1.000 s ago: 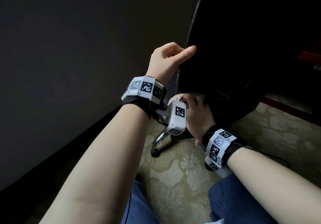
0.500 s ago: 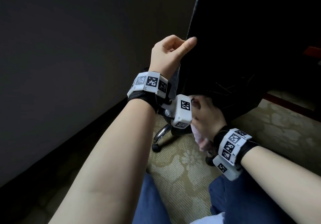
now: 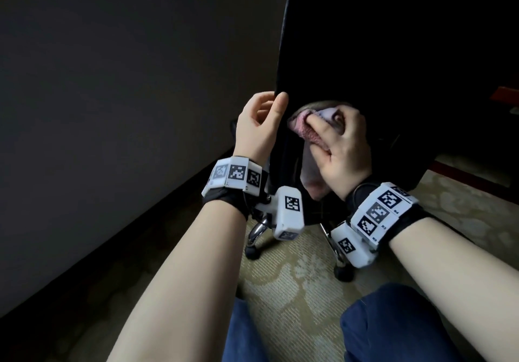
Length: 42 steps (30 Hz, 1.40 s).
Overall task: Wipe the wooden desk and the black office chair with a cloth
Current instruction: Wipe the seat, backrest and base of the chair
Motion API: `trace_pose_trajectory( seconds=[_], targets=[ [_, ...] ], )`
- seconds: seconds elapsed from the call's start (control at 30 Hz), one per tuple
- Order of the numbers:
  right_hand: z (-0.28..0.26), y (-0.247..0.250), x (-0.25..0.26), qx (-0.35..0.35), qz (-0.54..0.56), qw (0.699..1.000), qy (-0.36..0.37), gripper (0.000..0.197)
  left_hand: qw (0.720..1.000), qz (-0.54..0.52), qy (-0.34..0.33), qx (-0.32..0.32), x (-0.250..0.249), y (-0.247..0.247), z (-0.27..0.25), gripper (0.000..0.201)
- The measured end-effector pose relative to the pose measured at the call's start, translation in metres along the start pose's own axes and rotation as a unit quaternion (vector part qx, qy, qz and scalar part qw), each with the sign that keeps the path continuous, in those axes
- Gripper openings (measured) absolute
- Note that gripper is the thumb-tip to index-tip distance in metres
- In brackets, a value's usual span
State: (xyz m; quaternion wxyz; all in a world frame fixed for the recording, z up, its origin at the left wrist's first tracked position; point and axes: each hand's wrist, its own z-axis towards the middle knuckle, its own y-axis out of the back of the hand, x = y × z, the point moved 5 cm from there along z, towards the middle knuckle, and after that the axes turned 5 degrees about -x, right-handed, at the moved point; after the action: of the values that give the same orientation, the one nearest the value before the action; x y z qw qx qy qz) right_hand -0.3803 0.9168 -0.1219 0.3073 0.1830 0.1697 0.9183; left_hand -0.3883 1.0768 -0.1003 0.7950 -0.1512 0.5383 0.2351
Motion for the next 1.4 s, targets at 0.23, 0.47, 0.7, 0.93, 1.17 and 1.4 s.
trace_pose_trajectory(
  seconds=[0.23,0.47,0.7,0.93,1.17,1.4],
  targets=[
    [-0.036,-0.041,0.01,0.164,-0.005,0.986,-0.032,0.042,1.0,-0.001,0.02,-0.004,0.015,0.008,0.003,0.009],
    [-0.074,-0.076,0.017,0.427,-0.134,0.889,-0.098,0.044,1.0,-0.007,0.016,-0.014,0.024,0.01,0.008,0.01],
    [-0.082,-0.067,0.018,0.456,-0.07,0.872,-0.164,0.035,0.999,0.034,-0.015,-0.027,0.025,0.013,0.008,0.011],
    [-0.059,-0.016,-0.005,0.238,-0.009,0.965,-0.114,0.039,0.995,0.081,-0.008,-0.06,0.038,0.001,-0.01,0.039],
    [-0.02,0.021,-0.024,-0.002,-0.004,1.0,-0.029,0.038,0.993,0.087,0.071,-0.034,0.062,-0.007,-0.021,0.042],
    [-0.009,-0.004,-0.025,0.014,-0.002,0.998,-0.053,0.044,0.993,0.096,0.064,-0.028,0.07,0.003,-0.011,0.036]
  ],
)
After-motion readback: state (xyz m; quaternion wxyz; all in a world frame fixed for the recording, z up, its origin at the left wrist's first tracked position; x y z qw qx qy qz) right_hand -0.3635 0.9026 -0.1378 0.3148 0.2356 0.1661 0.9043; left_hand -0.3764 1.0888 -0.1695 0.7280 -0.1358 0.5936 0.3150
